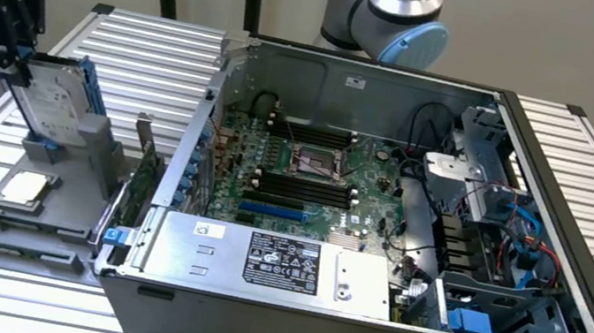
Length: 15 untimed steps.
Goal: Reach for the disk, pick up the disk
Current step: 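Pick up the disk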
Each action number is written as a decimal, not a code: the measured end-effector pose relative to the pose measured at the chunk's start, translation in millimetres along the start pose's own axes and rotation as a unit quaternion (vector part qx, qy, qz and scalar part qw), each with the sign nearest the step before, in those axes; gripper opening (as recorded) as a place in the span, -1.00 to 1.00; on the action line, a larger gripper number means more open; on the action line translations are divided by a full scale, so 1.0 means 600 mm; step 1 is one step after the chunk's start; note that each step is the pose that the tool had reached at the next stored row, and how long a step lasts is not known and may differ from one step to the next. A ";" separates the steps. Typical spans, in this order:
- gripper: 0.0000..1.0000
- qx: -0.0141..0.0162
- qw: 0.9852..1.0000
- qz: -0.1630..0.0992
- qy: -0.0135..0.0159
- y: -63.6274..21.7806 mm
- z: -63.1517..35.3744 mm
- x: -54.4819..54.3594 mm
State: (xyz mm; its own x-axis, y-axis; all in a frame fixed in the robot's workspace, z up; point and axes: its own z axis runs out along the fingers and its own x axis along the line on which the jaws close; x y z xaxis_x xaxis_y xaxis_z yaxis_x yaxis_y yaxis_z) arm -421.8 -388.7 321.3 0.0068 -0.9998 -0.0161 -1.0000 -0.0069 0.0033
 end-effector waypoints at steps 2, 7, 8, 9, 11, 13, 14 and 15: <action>-0.35 0.000 1.000 0.000 -0.001 -0.002 -0.013 0.000; -0.35 0.000 1.000 0.000 -0.003 -0.008 -0.048 0.000; -0.35 0.000 1.000 0.000 -0.003 -0.009 -0.055 0.000; -0.35 0.000 1.000 0.000 -0.003 -0.010 -0.063 0.000; -0.35 0.000 1.000 0.000 -0.003 -0.013 -0.078 0.000; -0.35 0.000 1.000 0.000 -0.004 -0.016 -0.093 0.000; -0.35 0.000 1.000 0.000 -0.004 -0.017 -0.101 0.000; -0.35 0.000 1.000 0.000 -0.004 -0.019 -0.108 0.001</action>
State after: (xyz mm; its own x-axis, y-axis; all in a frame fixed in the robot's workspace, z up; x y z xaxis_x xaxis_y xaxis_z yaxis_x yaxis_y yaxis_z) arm -410.0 -390.1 386.3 0.0068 -0.9997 -0.0241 -1.0000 -0.0069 0.0034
